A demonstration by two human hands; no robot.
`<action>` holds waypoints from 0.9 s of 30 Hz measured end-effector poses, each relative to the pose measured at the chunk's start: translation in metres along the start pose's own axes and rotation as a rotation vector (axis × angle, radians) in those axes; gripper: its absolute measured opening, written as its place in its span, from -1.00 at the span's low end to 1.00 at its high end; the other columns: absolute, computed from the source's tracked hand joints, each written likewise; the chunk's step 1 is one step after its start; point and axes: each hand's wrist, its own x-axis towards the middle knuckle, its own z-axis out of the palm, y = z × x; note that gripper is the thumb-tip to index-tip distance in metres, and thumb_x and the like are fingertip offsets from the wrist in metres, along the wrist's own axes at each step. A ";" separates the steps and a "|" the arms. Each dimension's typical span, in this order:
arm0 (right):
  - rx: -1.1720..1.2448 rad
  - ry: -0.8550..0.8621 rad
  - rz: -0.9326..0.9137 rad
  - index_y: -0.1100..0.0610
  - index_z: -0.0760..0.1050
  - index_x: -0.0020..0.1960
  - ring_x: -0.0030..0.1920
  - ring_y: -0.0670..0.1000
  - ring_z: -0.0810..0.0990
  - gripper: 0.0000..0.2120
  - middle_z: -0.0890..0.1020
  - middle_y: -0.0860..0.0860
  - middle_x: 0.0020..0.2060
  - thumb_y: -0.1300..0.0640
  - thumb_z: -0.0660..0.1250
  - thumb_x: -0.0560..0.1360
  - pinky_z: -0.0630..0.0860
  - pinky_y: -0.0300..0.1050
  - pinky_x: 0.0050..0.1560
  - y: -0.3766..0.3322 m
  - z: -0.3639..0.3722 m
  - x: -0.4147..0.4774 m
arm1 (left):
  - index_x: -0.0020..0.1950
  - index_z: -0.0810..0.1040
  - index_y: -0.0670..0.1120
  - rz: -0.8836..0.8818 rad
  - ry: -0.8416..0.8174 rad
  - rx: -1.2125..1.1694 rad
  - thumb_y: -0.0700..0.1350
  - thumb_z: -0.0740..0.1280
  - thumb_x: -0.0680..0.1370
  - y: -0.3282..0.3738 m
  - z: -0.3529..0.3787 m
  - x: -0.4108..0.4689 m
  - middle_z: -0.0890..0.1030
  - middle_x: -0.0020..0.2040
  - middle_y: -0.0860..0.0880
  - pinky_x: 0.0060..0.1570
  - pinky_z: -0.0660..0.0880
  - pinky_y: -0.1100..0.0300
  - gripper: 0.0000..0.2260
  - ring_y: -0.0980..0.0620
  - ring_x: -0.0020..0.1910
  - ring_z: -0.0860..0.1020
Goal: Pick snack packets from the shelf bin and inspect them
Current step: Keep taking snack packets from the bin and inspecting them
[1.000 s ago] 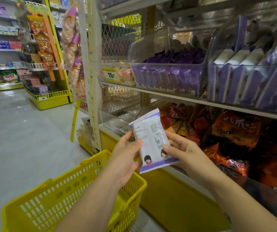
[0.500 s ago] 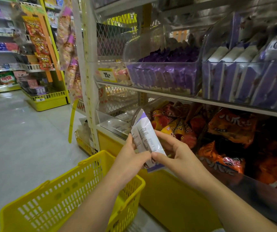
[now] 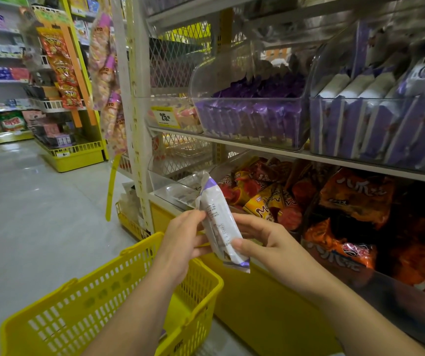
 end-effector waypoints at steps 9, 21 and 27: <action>-0.004 0.027 0.025 -0.01 0.39 0.40 0.23 -0.07 0.55 -0.58 0.50 0.02 0.31 0.23 0.29 0.57 0.50 -0.22 0.14 -0.011 0.011 -0.002 | 0.42 0.41 -0.06 -0.070 -0.139 -0.217 0.40 0.32 0.35 0.015 0.011 -0.007 0.64 0.14 -0.10 -0.10 0.59 0.06 -0.22 -0.02 0.09 0.64; -0.776 0.103 -0.295 -0.17 0.38 0.39 0.42 -0.32 0.21 -0.41 0.20 -0.26 0.45 -0.02 0.49 0.42 0.27 -0.32 0.37 -0.142 -0.067 -0.011 | 0.22 0.50 -0.25 0.053 -0.209 -0.575 -0.24 0.08 0.65 0.149 0.070 -0.027 0.68 -0.05 -0.24 -0.42 0.62 0.02 -0.75 -0.12 -0.24 0.69; -0.951 0.291 -0.446 0.12 0.62 0.17 0.23 -0.12 0.53 -0.63 0.59 -0.03 0.17 0.19 0.53 0.38 0.41 -0.25 0.29 -0.221 -0.130 -0.022 | 0.03 0.60 -0.16 0.095 -0.408 -0.343 -0.02 0.09 0.68 0.205 0.124 -0.013 0.71 -0.10 -0.12 -0.34 0.60 0.16 -0.66 -0.02 -0.24 0.68</action>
